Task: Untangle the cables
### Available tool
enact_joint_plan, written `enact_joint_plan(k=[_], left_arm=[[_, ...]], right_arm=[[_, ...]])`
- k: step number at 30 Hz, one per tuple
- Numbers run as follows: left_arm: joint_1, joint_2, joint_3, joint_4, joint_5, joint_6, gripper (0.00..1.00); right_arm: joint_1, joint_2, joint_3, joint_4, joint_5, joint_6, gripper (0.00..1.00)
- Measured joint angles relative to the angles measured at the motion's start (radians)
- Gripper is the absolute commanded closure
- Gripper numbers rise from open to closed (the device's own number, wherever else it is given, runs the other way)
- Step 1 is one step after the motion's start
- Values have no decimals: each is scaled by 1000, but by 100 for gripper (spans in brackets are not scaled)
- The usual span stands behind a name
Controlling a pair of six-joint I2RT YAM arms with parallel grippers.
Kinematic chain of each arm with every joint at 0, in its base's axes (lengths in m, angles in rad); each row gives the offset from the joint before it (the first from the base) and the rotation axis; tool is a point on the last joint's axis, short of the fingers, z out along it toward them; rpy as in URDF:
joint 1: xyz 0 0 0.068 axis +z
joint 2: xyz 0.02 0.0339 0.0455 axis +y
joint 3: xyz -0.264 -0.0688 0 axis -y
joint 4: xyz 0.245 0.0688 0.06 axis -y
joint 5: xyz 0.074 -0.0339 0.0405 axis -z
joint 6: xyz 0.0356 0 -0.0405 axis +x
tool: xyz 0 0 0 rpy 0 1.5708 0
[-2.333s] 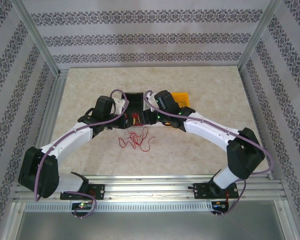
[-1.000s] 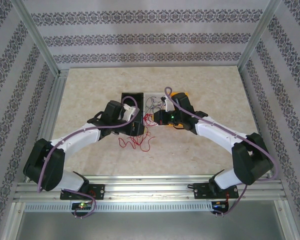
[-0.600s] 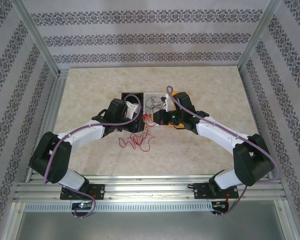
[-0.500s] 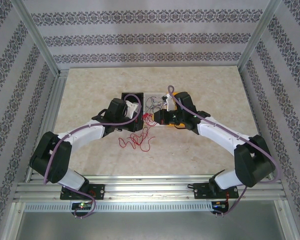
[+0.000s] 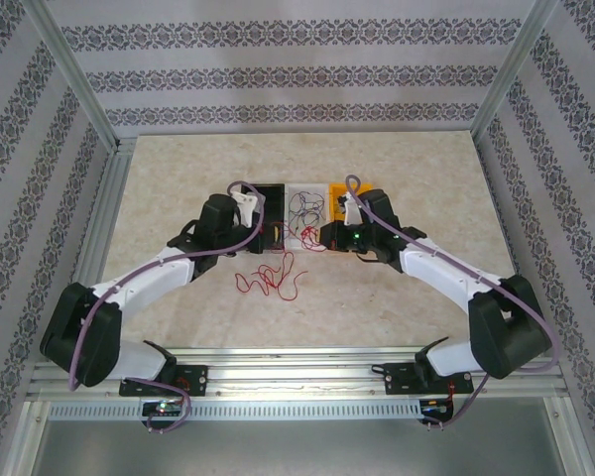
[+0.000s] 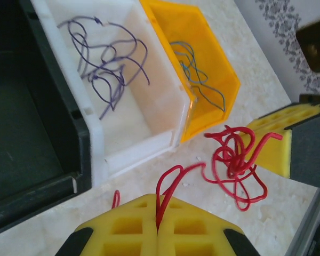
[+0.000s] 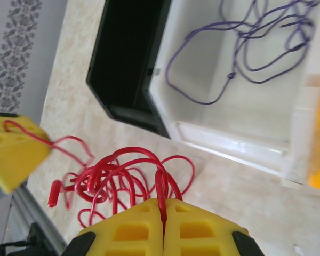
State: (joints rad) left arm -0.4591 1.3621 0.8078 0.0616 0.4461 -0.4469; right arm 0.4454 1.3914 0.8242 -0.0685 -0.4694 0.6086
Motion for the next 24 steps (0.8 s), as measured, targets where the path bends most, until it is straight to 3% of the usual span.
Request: enact_joint_plan(k=[13, 17, 24], left_arm=[[86, -68, -14, 31, 12, -86, 100], [159, -64, -15, 66, -3, -101, 100], [120, -48, -25, 68, 8, -85, 100]], right_arm=[[-19, -139, -93, 84, 93, 63, 94], [-68, -168, -157, 25, 158, 69, 93], [-75, -220, -273, -39, 172, 70, 92]])
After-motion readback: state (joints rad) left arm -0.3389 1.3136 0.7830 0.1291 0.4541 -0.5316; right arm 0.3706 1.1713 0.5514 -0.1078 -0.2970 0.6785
